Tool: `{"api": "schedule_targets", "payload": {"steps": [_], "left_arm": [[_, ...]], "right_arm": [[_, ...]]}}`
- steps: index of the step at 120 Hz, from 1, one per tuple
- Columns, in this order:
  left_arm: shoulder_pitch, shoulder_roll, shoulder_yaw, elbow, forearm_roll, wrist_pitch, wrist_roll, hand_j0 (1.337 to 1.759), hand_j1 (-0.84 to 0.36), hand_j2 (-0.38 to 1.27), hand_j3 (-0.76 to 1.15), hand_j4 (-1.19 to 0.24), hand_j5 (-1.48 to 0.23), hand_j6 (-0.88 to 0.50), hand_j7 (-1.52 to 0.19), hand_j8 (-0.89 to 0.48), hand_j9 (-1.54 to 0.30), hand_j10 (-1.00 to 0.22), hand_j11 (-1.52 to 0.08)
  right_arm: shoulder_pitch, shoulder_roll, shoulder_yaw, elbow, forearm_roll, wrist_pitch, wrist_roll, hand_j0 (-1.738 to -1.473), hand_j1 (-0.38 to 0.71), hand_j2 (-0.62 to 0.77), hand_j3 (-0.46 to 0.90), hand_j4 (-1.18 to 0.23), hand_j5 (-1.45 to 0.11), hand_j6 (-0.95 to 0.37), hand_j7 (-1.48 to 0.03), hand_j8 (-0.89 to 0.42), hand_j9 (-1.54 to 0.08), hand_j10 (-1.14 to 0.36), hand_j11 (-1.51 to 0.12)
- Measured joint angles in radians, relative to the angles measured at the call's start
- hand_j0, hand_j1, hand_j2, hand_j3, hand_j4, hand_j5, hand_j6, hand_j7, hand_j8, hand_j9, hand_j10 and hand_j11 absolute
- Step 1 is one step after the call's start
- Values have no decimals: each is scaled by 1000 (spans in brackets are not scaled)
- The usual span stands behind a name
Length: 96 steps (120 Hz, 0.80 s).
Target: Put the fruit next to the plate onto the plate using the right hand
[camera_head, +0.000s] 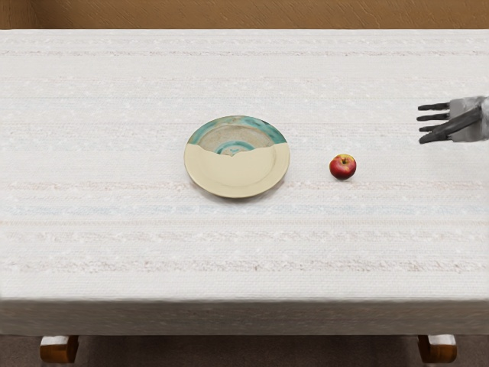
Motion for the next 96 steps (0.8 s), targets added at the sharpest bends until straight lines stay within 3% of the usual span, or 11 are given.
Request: {"api": "schedule_targets", "payload": {"steps": [17, 33, 49, 55, 76, 87, 96], "left_arm": [[0, 0, 0, 0, 0, 0, 0, 1658, 341, 2, 0, -7, -9, -7, -9, -7, -9, -7, -9], [0, 0, 0, 0, 0, 0, 0, 1658, 341, 2, 0, -7, -9, -7, -9, -7, -9, -7, -9], [0, 0, 0, 0, 0, 0, 0, 1658, 341, 2, 0, -7, -9, -7, -9, -7, -9, -7, -9], [0, 0, 0, 0, 0, 0, 0, 1658, 341, 2, 0, -7, -9, -7, -9, -7, -9, -7, -9], [0, 0, 0, 0, 0, 0, 0, 1658, 341, 2, 0, -7, -9, -7, -9, -7, -9, -7, -9], [0, 0, 0, 0, 0, 0, 0, 1658, 341, 2, 0, -7, -9, -7, -9, -7, -9, -7, -9], [0, 0, 0, 0, 0, 0, 0, 1658, 341, 2, 0, -7, -9, -7, -9, -7, -9, -7, -9]], "right_arm": [[27, 25, -8, 1, -19, 0, 0, -1658, -349, -1, 0, 0, 0, 2, 0, 1, 0, 1, 0], [140, 34, -72, 3, -223, 0, 0, -1658, -349, -1, 0, 0, 0, 1, 0, 1, 0, 1, 0], [187, 24, -95, 53, -496, 0, 101, -1658, -349, 0, 0, 0, 0, 0, 0, 0, 0, 0, 0], [181, -15, -107, 142, -545, 0, 123, -1658, -349, -1, 0, -1, 0, -1, 0, 0, 0, 0, 0], [134, -237, -142, 639, -609, -145, 145, -1658, -349, 0, 0, -2, 0, -2, 0, -1, 0, -1, 0], [53, -284, -145, 812, -644, -324, 152, -1658, -349, 0, 0, -3, 0, -3, 0, -3, 0, -2, 0], [12, -295, -143, 891, -670, -440, 156, -1658, -349, 0, 0, -3, 0, -4, 0, -4, 0, -2, 0]]}}
